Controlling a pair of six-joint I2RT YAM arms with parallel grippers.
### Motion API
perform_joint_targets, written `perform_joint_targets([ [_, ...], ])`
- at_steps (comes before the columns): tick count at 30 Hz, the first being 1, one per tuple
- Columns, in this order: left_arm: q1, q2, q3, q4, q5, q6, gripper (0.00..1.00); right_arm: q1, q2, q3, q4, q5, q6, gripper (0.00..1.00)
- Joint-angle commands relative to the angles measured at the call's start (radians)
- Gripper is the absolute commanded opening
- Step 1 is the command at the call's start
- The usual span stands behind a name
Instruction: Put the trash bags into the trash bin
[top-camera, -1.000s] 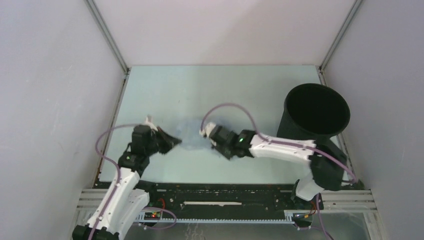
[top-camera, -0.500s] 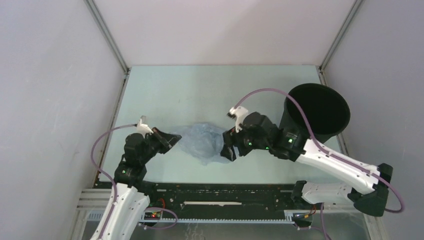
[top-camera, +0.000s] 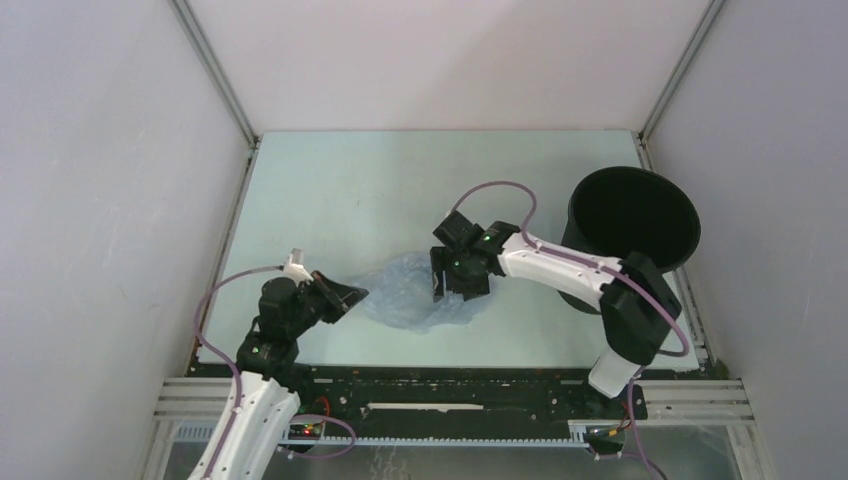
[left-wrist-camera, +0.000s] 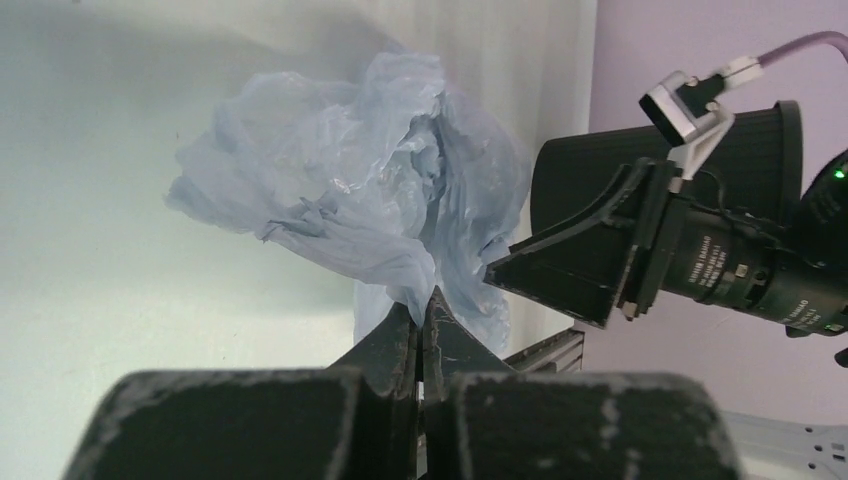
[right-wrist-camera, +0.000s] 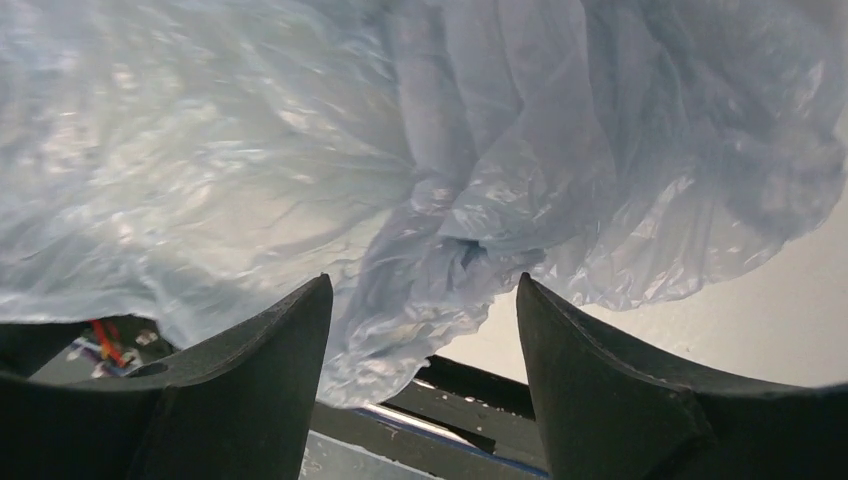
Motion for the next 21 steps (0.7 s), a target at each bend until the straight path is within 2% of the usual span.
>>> perform_joint_targets([
  [1,0.004,-0.011,-0.051,-0.035,0.057,-0.015,0.00,0.029,0.058,0.050,-0.085,0.077,0.137,0.76],
  [2,0.004,-0.015,-0.059,-0.037,0.067,-0.016,0.00,0.025,0.075,0.049,-0.080,0.079,0.140,0.76],
  [4,0.004,-0.023,-0.065,-0.057,0.072,-0.008,0.00,0.017,0.094,0.050,-0.049,0.076,0.144,0.63],
  [7,0.004,-0.033,-0.066,-0.085,0.068,-0.004,0.00,0.003,0.099,0.080,-0.041,0.113,0.135,0.23],
  [10,0.004,-0.042,-0.049,-0.126,0.048,-0.007,0.00,0.001,0.044,0.160,-0.121,0.198,0.056,0.00],
  [14,0.004,-0.058,-0.038,-0.135,0.041,-0.008,0.00,0.003,-0.084,0.218,-0.118,0.107,-0.151,0.00],
  [17,0.004,-0.053,-0.036,-0.135,0.040,-0.003,0.00,0.035,-0.201,0.247,-0.040,0.014,-0.302,0.00],
  [21,0.004,-0.028,-0.039,-0.129,0.015,-0.004,0.00,0.061,-0.291,0.297,0.021,-0.039,-0.406,0.00],
])
